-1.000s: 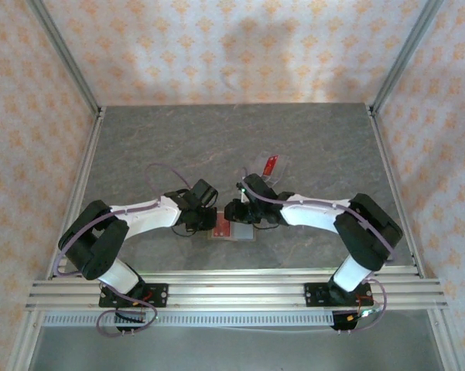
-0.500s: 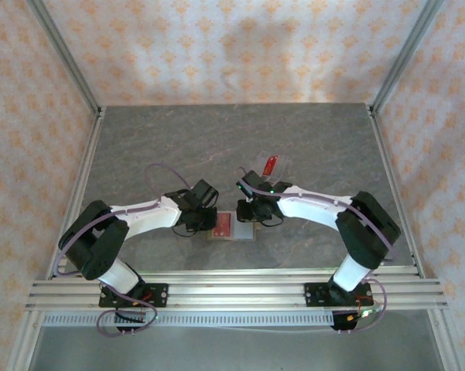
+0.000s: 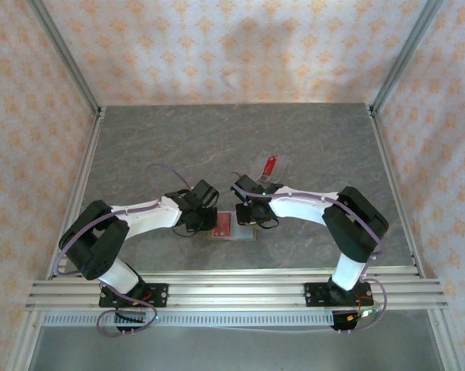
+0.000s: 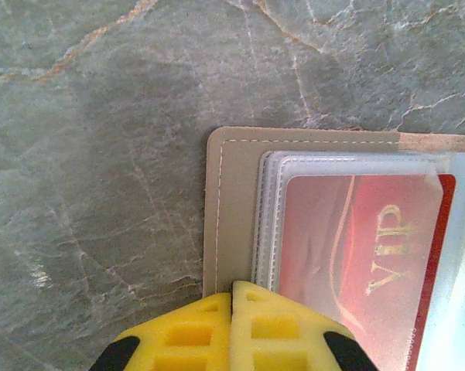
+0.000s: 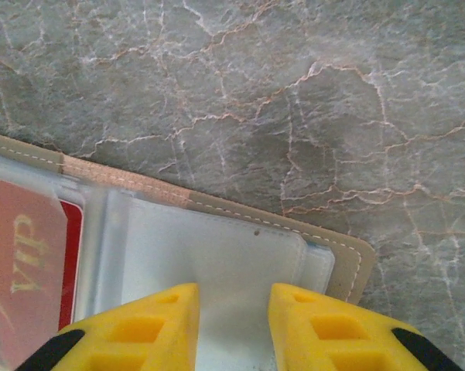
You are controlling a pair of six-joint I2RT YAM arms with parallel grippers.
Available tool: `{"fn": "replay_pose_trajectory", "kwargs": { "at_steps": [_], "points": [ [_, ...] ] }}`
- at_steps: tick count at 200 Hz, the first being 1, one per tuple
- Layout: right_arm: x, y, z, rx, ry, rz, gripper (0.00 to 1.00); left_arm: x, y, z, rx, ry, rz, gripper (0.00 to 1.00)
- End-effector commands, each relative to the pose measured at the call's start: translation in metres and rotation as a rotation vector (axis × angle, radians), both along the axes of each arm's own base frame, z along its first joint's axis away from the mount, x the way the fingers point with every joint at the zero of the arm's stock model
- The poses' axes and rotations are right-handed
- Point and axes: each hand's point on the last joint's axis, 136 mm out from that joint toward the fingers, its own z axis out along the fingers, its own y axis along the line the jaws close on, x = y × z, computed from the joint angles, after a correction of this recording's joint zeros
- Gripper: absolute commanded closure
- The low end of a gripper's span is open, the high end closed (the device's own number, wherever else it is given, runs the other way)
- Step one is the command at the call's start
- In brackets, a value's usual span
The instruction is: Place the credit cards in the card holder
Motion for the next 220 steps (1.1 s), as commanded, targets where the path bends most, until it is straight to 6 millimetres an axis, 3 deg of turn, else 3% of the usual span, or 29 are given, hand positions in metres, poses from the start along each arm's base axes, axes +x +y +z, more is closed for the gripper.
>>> {"fn": "replay_pose_trajectory", "kwargs": {
  "at_steps": [1, 42, 77, 141, 185, 220],
  "points": [
    [-0.004, -0.019, -0.022, -0.123, 0.002, -0.028, 0.71, -0.019, 0.003, -0.029, 0.043, 0.076, -0.02, 1.0],
    [-0.014, -0.015, -0.035, -0.125, 0.017, -0.032, 0.81, -0.022, 0.003, -0.032, 0.052, 0.081, -0.026, 1.0],
    [-0.012, -0.009, -0.023, -0.087, 0.003, -0.04, 1.0, -0.026, 0.001, -0.034, 0.064, 0.079, -0.037, 1.0],
    [0.004, -0.008, 0.024, -0.067, -0.082, -0.046, 1.0, -0.031, -0.015, -0.031, 0.03, 0.066, -0.036, 1.0],
    [0.014, -0.012, 0.036, -0.066, -0.095, -0.05, 1.0, -0.029, -0.031, -0.026, -0.003, 0.054, -0.021, 1.0],
    [0.014, -0.005, 0.04, -0.015, -0.067, -0.043, 1.0, -0.029, -0.029, -0.031, -0.001, 0.072, 0.033, 1.0]
  ]
}}
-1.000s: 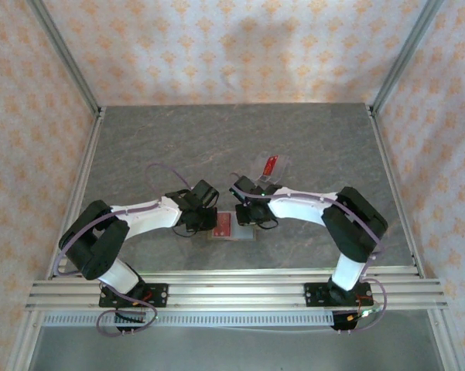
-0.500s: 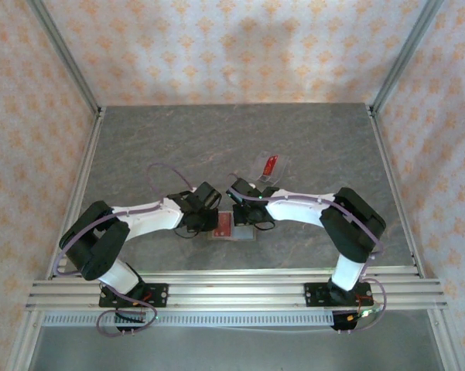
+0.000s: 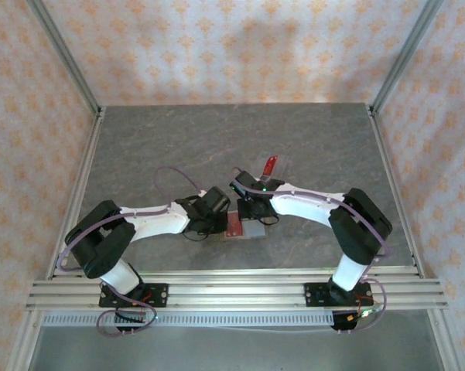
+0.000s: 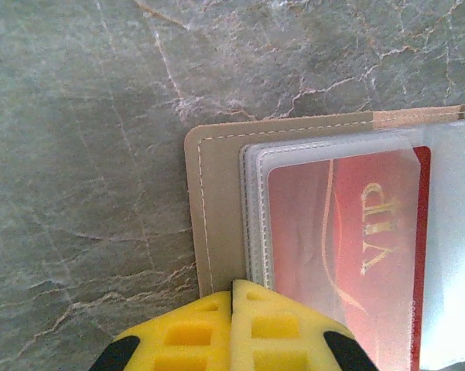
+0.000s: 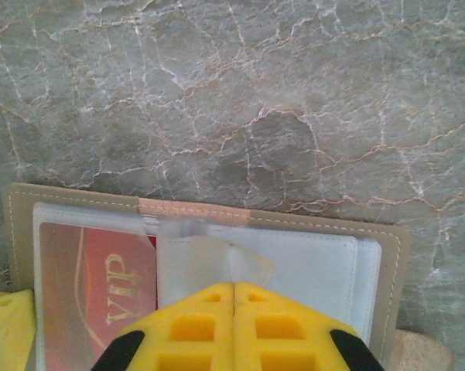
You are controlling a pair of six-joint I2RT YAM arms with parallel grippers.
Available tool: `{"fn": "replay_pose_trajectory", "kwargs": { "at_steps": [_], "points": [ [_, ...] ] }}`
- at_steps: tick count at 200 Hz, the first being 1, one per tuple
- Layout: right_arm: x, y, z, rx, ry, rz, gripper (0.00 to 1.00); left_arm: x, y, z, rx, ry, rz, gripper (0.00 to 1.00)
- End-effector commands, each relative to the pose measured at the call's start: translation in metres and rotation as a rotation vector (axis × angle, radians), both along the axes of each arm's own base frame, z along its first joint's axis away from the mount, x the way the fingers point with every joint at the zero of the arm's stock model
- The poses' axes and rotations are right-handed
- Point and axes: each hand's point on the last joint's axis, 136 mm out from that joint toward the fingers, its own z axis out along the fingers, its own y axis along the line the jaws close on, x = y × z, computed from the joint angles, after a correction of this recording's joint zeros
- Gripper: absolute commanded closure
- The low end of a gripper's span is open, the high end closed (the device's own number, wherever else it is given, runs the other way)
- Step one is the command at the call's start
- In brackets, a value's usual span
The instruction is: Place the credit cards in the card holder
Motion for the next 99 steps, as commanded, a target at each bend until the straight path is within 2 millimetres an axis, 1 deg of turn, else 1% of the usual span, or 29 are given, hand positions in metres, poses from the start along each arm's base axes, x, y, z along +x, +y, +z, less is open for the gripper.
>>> {"fn": "replay_pose_trajectory", "kwargs": {
  "at_steps": [1, 49, 77, 99],
  "points": [
    [0.002, 0.003, 0.017, 0.031, -0.01, 0.012, 1.0, -0.027, 0.008, -0.032, 0.045, 0.133, 0.022, 1.0],
    [-0.013, 0.028, 0.016, 0.203, 0.085, 0.007, 1.0, -0.027, 0.009, -0.035, 0.039, 0.141, 0.054, 1.0],
    [-0.015, 0.035, 0.019, 0.293, 0.115, -0.019, 0.86, -0.028, 0.01, -0.036, 0.039, 0.142, 0.063, 1.0],
    [-0.014, 0.042, 0.018, 0.357, 0.148, -0.039, 0.8, -0.028, 0.01, -0.035, 0.035, 0.139, 0.069, 1.0]
  ]
}}
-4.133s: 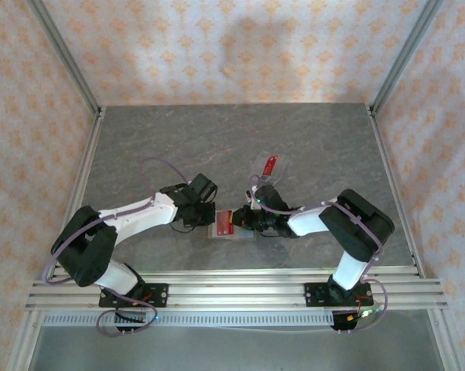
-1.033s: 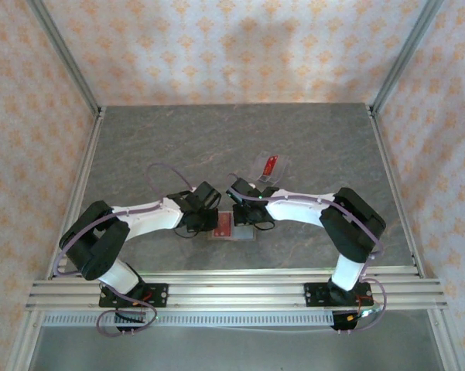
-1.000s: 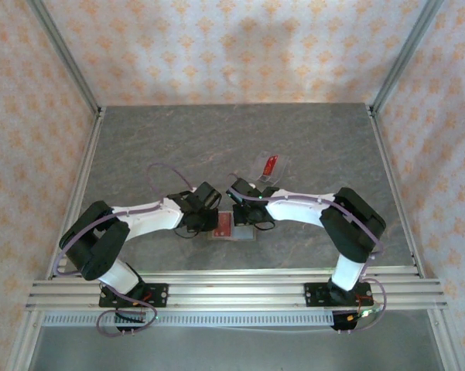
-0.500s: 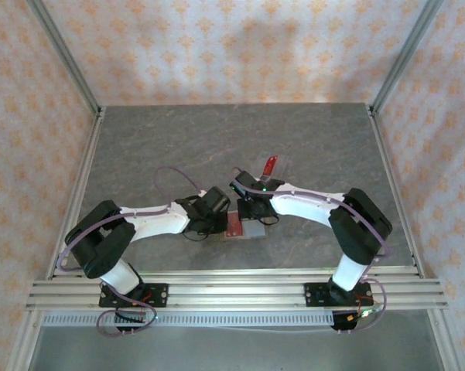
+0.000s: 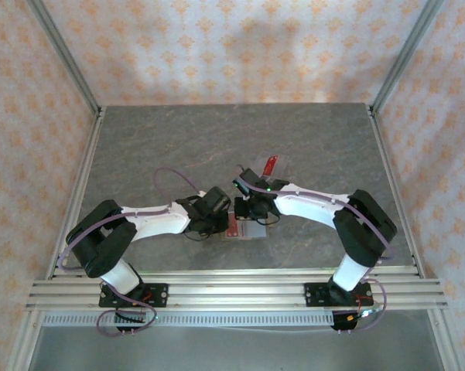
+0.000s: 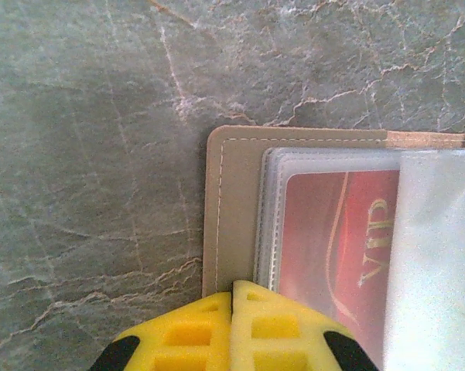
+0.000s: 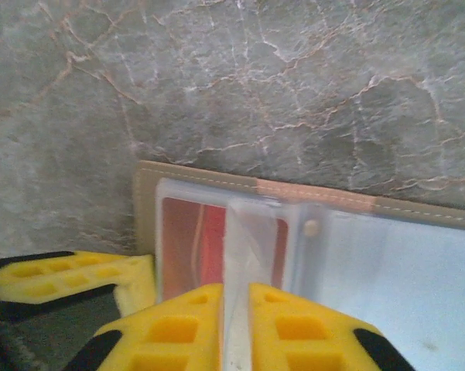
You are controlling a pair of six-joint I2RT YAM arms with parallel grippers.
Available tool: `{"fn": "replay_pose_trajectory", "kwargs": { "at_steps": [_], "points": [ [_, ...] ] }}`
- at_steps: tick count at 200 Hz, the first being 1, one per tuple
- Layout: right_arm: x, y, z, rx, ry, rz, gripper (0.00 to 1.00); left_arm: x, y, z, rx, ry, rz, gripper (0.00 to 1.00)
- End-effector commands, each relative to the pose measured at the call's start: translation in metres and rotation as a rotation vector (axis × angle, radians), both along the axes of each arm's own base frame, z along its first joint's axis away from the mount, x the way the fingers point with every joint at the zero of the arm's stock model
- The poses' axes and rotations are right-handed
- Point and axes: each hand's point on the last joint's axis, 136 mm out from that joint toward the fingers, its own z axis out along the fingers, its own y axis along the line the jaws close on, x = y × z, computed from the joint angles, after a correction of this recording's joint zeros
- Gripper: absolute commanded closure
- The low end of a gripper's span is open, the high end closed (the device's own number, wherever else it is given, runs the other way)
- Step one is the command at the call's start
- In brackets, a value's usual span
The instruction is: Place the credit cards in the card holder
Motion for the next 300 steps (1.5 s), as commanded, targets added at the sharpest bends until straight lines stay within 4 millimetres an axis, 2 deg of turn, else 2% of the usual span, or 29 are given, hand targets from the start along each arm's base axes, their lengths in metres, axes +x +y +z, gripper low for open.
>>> {"fn": "replay_pose_trajectory", "kwargs": {
  "at_steps": [1, 67, 111, 155, 197, 235, 282, 300],
  "points": [
    [-0.002, 0.012, 0.007, 0.118, 0.043, -0.028, 0.8, -0.029, 0.013, -0.034, 0.064, 0.12, -0.005, 1.0],
    [0.003, 0.038, 0.005, 0.29, 0.11, -0.066, 0.68, -0.032, 0.024, -0.024, 0.069, 0.097, 0.037, 1.0],
    [0.008, 0.048, 0.002, 0.338, 0.123, -0.079, 0.61, -0.039, 0.047, -0.015, 0.125, 0.073, 0.068, 0.94],
    [0.01, 0.057, 0.002, 0.388, 0.143, -0.088, 0.59, -0.047, 0.064, -0.007, 0.155, 0.055, 0.081, 0.81],
    [0.005, 0.067, 0.008, 0.461, 0.181, -0.085, 0.59, -0.049, 0.063, -0.012, 0.145, 0.065, 0.076, 0.8],
    [0.004, 0.058, 0.008, 0.411, 0.16, -0.076, 0.58, -0.046, 0.059, -0.018, 0.147, 0.074, 0.071, 0.8],
    [-0.005, 0.069, -0.006, 0.431, 0.223, -0.067, 0.59, -0.043, 0.057, -0.026, 0.146, 0.079, 0.072, 0.8],
    [-0.004, 0.07, -0.001, 0.463, 0.219, -0.084, 0.59, -0.041, 0.054, -0.03, 0.142, 0.08, 0.072, 0.81]
  ]
}}
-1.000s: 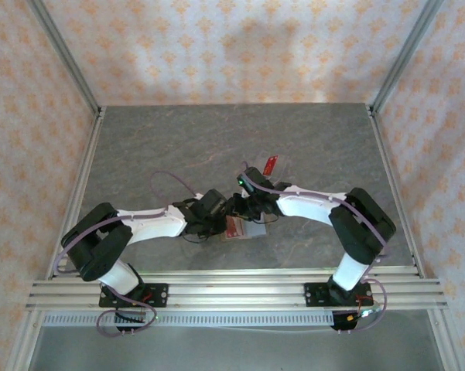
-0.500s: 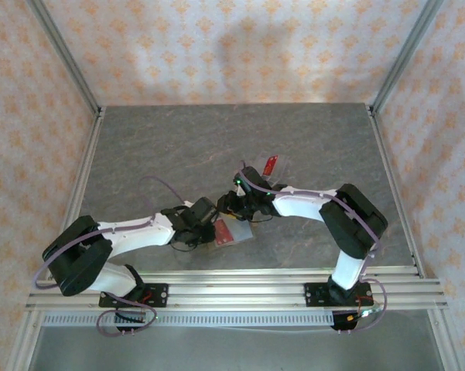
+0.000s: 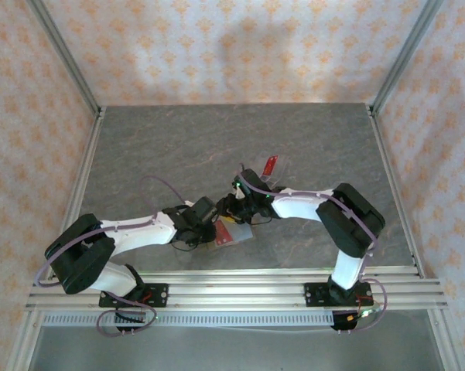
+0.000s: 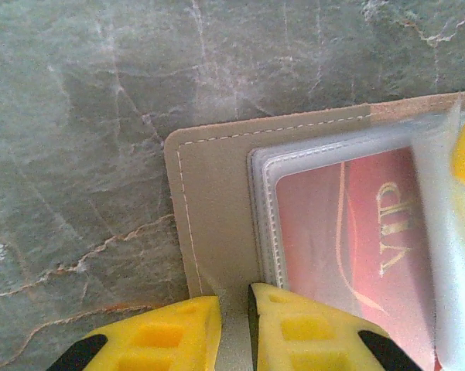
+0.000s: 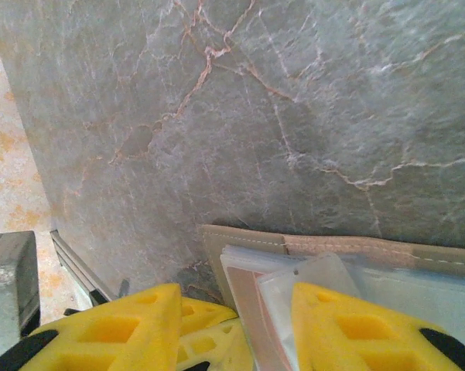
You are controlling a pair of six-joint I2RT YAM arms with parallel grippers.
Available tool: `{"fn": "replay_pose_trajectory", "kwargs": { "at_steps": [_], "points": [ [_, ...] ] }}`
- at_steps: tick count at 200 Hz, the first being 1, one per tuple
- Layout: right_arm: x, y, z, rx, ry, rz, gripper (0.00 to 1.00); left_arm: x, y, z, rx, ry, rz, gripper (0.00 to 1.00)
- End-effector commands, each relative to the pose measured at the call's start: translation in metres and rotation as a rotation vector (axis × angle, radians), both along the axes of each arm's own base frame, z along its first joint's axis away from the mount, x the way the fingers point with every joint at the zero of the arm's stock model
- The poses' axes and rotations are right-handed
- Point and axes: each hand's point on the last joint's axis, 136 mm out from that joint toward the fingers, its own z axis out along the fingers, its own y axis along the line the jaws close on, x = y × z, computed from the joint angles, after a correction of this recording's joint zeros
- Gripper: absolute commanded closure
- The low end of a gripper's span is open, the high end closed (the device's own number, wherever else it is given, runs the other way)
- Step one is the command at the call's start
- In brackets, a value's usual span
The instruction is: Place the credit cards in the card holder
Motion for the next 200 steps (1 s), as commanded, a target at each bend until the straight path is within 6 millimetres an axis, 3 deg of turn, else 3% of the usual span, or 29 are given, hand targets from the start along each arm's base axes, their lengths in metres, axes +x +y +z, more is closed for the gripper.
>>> {"fn": "replay_pose_trajectory", "kwargs": {
  "at_steps": [1, 88, 139, 166, 200],
  "points": [
    [-0.002, 0.006, 0.002, 0.043, 0.013, -0.01, 0.59, -0.005, 0.01, -0.027, 0.065, 0.043, 0.009, 0.81],
    [-0.008, 0.021, 0.009, 0.219, 0.117, -0.129, 0.59, 0.0, 0.003, -0.042, 0.055, 0.048, 0.008, 0.79],
    [0.008, 0.032, 0.022, 0.261, 0.124, -0.174, 0.58, 0.011, -0.009, -0.04, 0.018, 0.017, -0.004, 0.74],
    [0.012, 0.03, 0.018, 0.252, 0.118, -0.202, 0.58, 0.02, -0.017, -0.033, 0.007, -0.01, -0.019, 0.69],
    [0.023, 0.025, 0.028, 0.251, 0.082, -0.232, 0.59, 0.029, -0.026, -0.031, -0.005, -0.023, -0.029, 0.69]
  ]
}}
